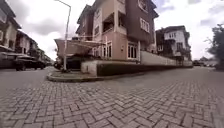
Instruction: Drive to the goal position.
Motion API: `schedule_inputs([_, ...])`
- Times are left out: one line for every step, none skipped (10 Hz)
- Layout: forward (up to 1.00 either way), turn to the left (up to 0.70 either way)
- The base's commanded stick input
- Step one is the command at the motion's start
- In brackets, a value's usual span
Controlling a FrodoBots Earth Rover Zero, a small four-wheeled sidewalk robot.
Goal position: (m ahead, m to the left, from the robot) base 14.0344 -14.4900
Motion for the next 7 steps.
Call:
schedule_inputs([0.70, 0.00])
schedule_inputs([0.70, 0.00])
schedule_inputs([0.70, 0.00])
schedule_inputs([0.70, 0.00])
schedule_inputs([0.70, 0.00])
schedule_inputs([0.70, 0.00])
schedule_inputs([0.70, 0.00])
